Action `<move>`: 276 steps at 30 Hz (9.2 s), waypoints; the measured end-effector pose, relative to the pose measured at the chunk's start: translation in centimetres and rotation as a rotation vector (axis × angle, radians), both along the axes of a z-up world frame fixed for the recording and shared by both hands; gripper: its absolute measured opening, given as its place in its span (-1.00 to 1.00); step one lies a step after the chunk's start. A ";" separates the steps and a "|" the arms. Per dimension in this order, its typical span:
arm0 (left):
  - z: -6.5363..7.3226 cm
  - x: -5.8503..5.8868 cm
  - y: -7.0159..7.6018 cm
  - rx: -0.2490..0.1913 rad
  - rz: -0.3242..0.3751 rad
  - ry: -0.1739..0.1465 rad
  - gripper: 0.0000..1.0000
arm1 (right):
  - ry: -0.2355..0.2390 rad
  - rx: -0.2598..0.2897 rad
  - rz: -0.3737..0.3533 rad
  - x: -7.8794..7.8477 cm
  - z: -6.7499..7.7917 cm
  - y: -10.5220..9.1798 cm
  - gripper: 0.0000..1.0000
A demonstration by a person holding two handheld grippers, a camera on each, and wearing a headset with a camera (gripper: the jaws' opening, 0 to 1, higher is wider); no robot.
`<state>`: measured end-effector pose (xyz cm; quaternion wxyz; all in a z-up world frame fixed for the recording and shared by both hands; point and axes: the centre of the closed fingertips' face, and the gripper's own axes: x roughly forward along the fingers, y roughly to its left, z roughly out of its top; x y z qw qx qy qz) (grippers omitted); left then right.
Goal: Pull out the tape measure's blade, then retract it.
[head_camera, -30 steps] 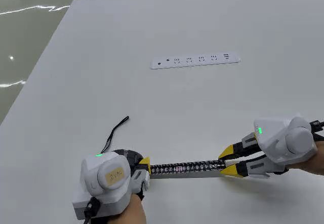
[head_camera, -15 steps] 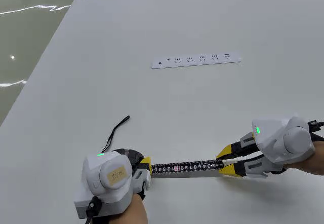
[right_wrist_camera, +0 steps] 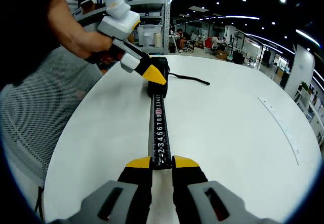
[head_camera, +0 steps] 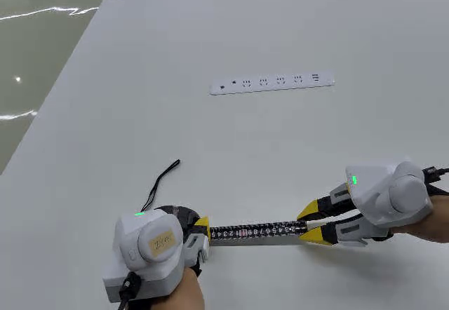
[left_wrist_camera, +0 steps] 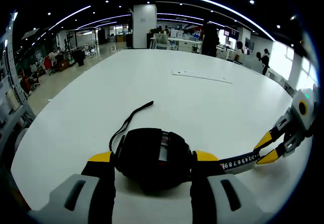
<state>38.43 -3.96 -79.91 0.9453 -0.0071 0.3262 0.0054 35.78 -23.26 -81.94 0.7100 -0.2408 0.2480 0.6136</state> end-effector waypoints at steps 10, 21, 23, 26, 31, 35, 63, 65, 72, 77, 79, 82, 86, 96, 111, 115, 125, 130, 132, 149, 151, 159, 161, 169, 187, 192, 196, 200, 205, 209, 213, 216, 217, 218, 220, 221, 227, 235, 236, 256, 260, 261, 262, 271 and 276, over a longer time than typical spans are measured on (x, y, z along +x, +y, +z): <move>0.0 0.0 0.0 -0.001 0.000 0.000 0.10 | -0.001 -0.002 0.002 0.0 -0.1 0.3 -0.72; 0.1 0.1 0.1 0.002 -0.004 -0.001 0.10 | 0.000 -0.004 0.004 0.0 -0.2 0.8 -0.72; 0.1 0.1 0.1 0.002 -0.005 -0.001 0.10 | 0.002 -0.003 0.004 0.0 -0.2 0.9 -0.72; 0.1 0.0 0.1 0.003 -0.005 -0.003 0.10 | 0.002 -0.003 0.005 0.0 -0.2 1.0 -0.72; 0.1 0.0 0.1 0.003 -0.008 -0.002 0.10 | 0.004 0.000 0.005 0.0 -0.3 1.2 -0.71; 0.0 0.0 0.1 0.003 -0.009 -0.003 0.11 | 0.007 0.000 0.003 0.0 -0.3 1.4 -0.71; -0.2 -0.2 0.0 0.014 -0.020 0.001 0.12 | 0.008 -0.003 0.004 0.0 -0.8 2.2 -0.71; -0.2 -0.2 -0.1 0.015 -0.021 0.001 0.12 | 0.007 -0.002 0.002 0.1 -0.8 2.3 -0.72; -0.2 -0.2 -0.1 0.019 -0.024 0.003 0.12 | 0.008 0.000 0.006 0.1 -0.9 2.7 -0.72; -0.3 -0.2 -0.1 0.023 -0.027 0.004 0.12 | 0.009 0.001 0.007 0.1 -0.9 2.9 -0.71; -0.3 -0.2 -0.2 0.025 -0.028 0.004 0.12 | 0.009 0.001 0.007 0.2 -0.9 3.0 -0.71; -0.3 -0.2 -0.2 0.028 -0.030 0.005 0.12 | 0.006 0.002 0.008 0.2 -0.9 3.2 -0.71; -0.3 -0.1 -0.2 0.032 -0.033 0.006 0.12 | 0.007 0.001 0.007 0.3 -1.0 3.2 -0.71; -0.4 -0.2 -0.4 0.038 -0.031 0.009 0.12 | 0.008 0.004 0.007 0.2 -1.1 3.4 -0.71; -0.5 -0.3 -0.5 0.037 -0.030 0.013 0.10 | 0.009 0.005 0.008 0.2 -1.2 3.7 -0.71; -0.4 -0.3 -0.5 0.034 -0.029 0.012 0.10 | 0.007 0.007 0.009 0.3 -1.1 4.0 -0.71; -0.4 -0.3 -0.4 0.030 -0.028 0.014 0.10 | 0.008 0.013 0.011 0.4 -1.1 4.5 -0.71; -0.4 -0.2 -0.4 0.028 -0.031 0.013 0.10 | 0.006 0.014 0.012 0.4 -1.1 4.6 -0.71; -0.4 -0.3 -0.4 0.028 -0.031 0.013 0.10 | 0.006 0.014 0.012 0.5 -1.1 4.7 -0.71; -0.5 -0.3 -0.4 0.026 -0.036 0.019 0.11 | 0.005 0.018 0.019 0.4 -1.2 5.3 -0.71; -0.5 -0.3 -0.3 0.026 -0.038 0.019 0.11 | 0.005 0.017 0.021 0.4 -1.2 5.4 -0.71; -0.5 -0.3 -0.3 0.023 -0.040 0.022 0.10 | 0.007 0.020 0.022 0.3 -1.3 5.8 -0.71; -0.5 -0.3 -0.3 0.020 -0.039 0.022 0.10 | 0.006 0.020 0.024 0.3 -1.2 5.9 -0.71; -0.5 -0.3 -0.2 0.009 -0.040 0.021 0.10 | 0.009 0.022 0.029 0.4 -1.2 6.3 -0.71; -0.4 -0.4 -0.1 -0.012 -0.035 0.021 0.10 | 0.008 0.034 0.042 0.6 -1.0 7.6 -0.71; -0.4 -0.3 0.0 -0.014 -0.034 0.023 0.10 | 0.007 0.034 0.045 0.6 -0.9 7.9 -0.71; -0.4 -0.3 0.0 -0.014 -0.031 0.023 0.10 | 0.007 0.034 0.044 0.7 -0.9 8.0 -0.71; -0.4 -0.3 0.0 -0.017 -0.032 0.026 0.10 | 0.006 0.034 0.045 0.7 -0.9 8.1 -0.71; -0.4 -0.3 0.0 -0.021 -0.033 0.025 0.10 | 0.005 0.033 0.048 0.8 -0.8 8.3 -0.71; -0.4 -0.3 0.0 -0.023 -0.033 0.025 0.10 | 0.004 0.034 0.050 0.8 -0.9 8.4 -0.71; -0.4 -0.3 0.0 -0.024 -0.034 0.026 0.10 | 0.003 0.035 0.051 0.8 -0.9 8.5 -0.71; -0.4 -0.3 0.0 -0.026 -0.032 0.024 0.10 | 0.002 0.037 0.052 0.8 -0.8 8.6 -0.71; -0.4 -0.3 0.0 -0.027 -0.032 0.026 0.10 | 0.002 0.037 0.053 0.8 -0.8 8.7 -0.71; -0.4 -0.3 0.0 -0.028 -0.031 0.026 0.10 | 0.001 0.037 0.053 0.8 -0.8 8.7 -0.71; -0.4 -0.3 0.1 -0.030 -0.032 0.026 0.10 | 0.001 0.038 0.054 0.8 -0.8 8.9 -0.71; -0.4 -0.3 0.1 -0.031 -0.031 0.026 0.10 | 0.000 0.039 0.055 0.8 -0.8 8.9 -0.71; -0.5 -0.3 0.2 -0.034 -0.035 0.027 0.10 | -0.002 0.042 0.059 0.7 -0.8 9.2 -0.72; -0.4 -0.3 0.3 -0.052 -0.029 0.026 0.11 | -0.006 0.045 0.064 0.8 -0.6 9.8 -0.71; -0.4 -0.3 0.3 -0.053 -0.029 0.026 0.11 | -0.007 0.046 0.065 0.8 -0.6 9.9 -0.71; -0.4 -0.3 0.5 -0.074 -0.039 0.024 0.11 | -0.002 0.046 0.072 0.7 -0.4 10.9 -0.71; -0.3 -0.3 0.5 -0.078 -0.039 0.025 0.11 | -0.002 0.045 0.076 0.8 -0.4 11.1 -0.71; -0.3 -0.3 0.5 -0.078 -0.040 0.025 0.11 | -0.003 0.045 0.077 0.7 -0.4 11.2 -0.71; -0.3 -0.3 0.5 -0.080 -0.041 0.024 0.11 | -0.002 0.046 0.077 0.8 -0.4 11.3 -0.71; -0.2 -0.3 0.7 -0.086 -0.044 0.027 0.11 | -0.003 0.048 0.077 0.9 -0.3 12.0 -0.71; -0.3 -0.2 0.7 -0.090 -0.042 0.027 0.11 | -0.008 0.045 0.079 1.0 -0.3 12.3 -0.71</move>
